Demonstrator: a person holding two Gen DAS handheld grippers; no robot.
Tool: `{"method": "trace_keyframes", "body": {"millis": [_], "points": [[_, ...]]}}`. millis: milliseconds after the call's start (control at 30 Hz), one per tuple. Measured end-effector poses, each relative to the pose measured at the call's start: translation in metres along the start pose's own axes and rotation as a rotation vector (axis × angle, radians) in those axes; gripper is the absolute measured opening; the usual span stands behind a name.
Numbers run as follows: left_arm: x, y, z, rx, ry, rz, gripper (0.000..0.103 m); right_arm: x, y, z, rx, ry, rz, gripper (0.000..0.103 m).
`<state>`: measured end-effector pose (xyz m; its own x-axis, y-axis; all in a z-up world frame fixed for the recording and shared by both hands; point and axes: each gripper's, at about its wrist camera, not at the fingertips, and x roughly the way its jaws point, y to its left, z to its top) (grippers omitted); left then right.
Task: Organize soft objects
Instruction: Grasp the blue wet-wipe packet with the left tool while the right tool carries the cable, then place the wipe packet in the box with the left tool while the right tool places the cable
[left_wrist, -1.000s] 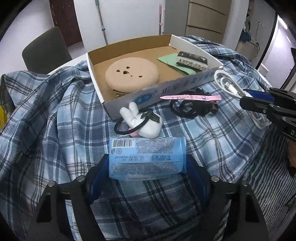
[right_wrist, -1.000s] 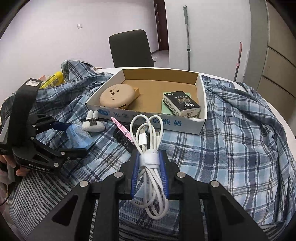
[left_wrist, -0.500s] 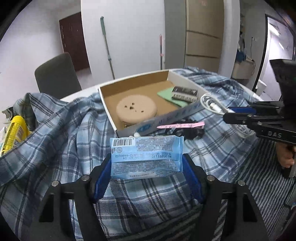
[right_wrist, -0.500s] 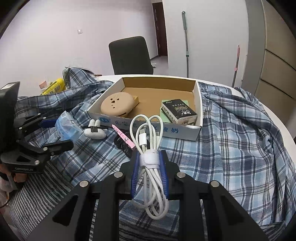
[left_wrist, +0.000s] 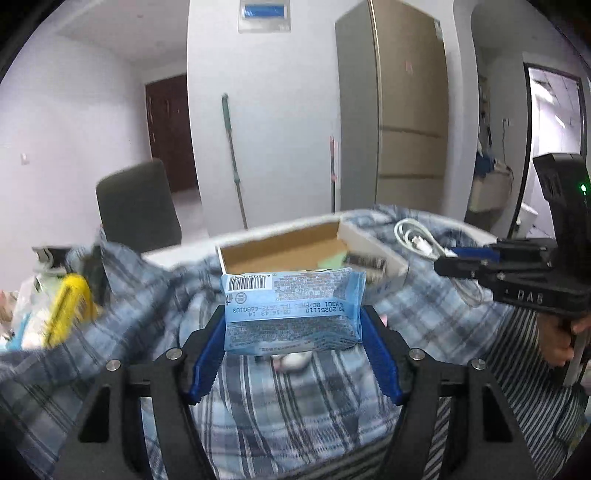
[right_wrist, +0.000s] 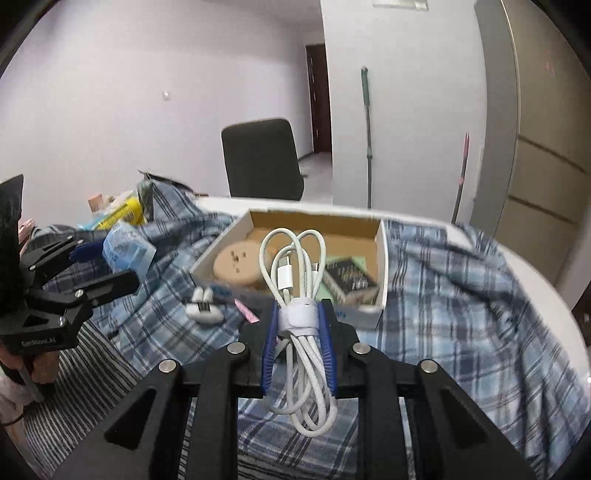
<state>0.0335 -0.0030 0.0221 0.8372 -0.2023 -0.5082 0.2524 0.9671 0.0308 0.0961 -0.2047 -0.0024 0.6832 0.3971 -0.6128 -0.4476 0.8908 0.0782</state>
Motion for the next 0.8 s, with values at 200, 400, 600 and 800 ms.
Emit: {"method": "trace_keyframes", "body": {"millis": [200, 400, 600, 800], "points": [[-0.014, -0.004, 0.038, -0.031, -0.124, 0.054, 0.071, -0.029, 0.004, 0.037, -0.028, -0.102, -0.034, 0.021], [-0.013, -0.006, 0.080, -0.095, -0.229, 0.068, 0.071, -0.040, 0.004, 0.077, -0.027, -0.195, -0.054, 0.021], [-0.002, -0.005, 0.111, -0.118, -0.298, 0.068, 0.071, -0.034, -0.002, 0.109, 0.030, -0.260, -0.063, 0.021], [0.013, 0.005, 0.123, -0.159, -0.321, 0.073, 0.071, -0.011, -0.006, 0.120, 0.042, -0.272, -0.088, 0.021]]}}
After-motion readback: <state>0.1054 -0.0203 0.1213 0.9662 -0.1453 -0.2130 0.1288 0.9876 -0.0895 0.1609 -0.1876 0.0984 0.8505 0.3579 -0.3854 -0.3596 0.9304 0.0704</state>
